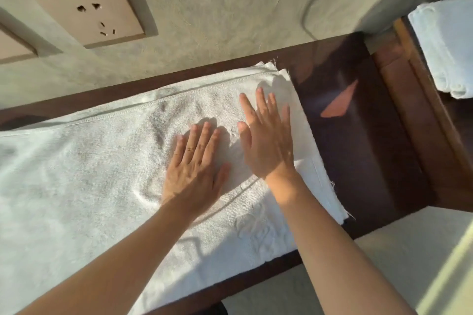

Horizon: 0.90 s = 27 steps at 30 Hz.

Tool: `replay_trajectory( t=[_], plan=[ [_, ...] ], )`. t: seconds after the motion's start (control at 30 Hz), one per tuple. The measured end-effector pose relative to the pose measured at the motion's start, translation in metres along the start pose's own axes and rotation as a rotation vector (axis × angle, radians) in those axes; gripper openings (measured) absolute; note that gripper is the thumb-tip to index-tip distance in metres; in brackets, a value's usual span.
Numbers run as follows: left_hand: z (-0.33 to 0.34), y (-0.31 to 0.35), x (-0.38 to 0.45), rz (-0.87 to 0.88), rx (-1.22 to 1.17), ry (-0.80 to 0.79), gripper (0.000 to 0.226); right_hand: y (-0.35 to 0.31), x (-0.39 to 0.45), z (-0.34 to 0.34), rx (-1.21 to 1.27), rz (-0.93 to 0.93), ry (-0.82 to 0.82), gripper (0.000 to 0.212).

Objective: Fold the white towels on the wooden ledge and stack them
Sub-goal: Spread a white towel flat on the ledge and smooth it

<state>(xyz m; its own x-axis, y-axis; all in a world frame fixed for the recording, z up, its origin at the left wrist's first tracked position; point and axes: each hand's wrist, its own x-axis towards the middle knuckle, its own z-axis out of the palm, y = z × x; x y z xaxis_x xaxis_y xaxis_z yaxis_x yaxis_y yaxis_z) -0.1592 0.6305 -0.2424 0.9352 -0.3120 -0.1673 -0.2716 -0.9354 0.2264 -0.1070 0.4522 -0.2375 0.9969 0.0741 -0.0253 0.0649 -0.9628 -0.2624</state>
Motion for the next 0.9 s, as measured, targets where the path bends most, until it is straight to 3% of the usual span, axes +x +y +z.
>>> replay_trajectory(
  t=[0.1, 0.13, 0.23, 0.3, 0.43, 0.5, 0.57, 0.7, 0.77, 0.83, 0.9],
  plan=[
    [0.002, 0.009, -0.020, -0.059, -0.051, 0.012, 0.076, 0.011, -0.028, 0.010, -0.032, -0.200, -0.049, 0.054],
    [0.004, 0.015, -0.031, -0.075, -0.061, 0.000, 0.079, 0.026, -0.021, 0.009, -0.050, -0.164, -0.051, 0.055],
    [0.011, 0.034, -0.063, -0.109, -0.039, -0.013, 0.081, 0.055, 0.004, -0.007, -0.062, 0.172, -0.073, 0.059],
    [0.017, 0.042, -0.073, -0.133, -0.025, -0.029, 0.080, 0.043, -0.010, -0.013, -0.018, 0.228, -0.017, 0.064],
    [0.022, 0.050, -0.071, -0.155, 0.003, -0.021, 0.079, 0.007, -0.092, -0.003, -0.034, -0.109, -0.146, 0.065],
    [0.022, 0.051, -0.070, -0.154, 0.023, -0.024, 0.079, 0.022, -0.100, 0.002, -0.083, -0.174, -0.166, 0.065],
    [0.024, 0.052, -0.068, -0.162, 0.037, -0.019, 0.079, 0.046, -0.087, 0.002, -0.102, -0.091, -0.114, 0.062],
    [0.024, 0.053, -0.070, -0.185, 0.042, -0.025, 0.079, 0.053, -0.087, -0.007, -0.060, 0.250, -0.028, 0.065],
    [0.024, 0.053, -0.070, -0.183, 0.035, -0.012, 0.078, 0.027, -0.115, -0.006, -0.009, 0.147, -0.087, 0.066],
    [0.024, 0.052, -0.071, -0.180, 0.020, 0.008, 0.077, 0.014, -0.149, -0.001, -0.058, -0.093, -0.169, 0.066],
    [0.025, 0.053, -0.071, -0.186, 0.022, 0.016, 0.076, 0.037, -0.158, -0.001, -0.137, -0.167, -0.168, 0.065]
  ],
)
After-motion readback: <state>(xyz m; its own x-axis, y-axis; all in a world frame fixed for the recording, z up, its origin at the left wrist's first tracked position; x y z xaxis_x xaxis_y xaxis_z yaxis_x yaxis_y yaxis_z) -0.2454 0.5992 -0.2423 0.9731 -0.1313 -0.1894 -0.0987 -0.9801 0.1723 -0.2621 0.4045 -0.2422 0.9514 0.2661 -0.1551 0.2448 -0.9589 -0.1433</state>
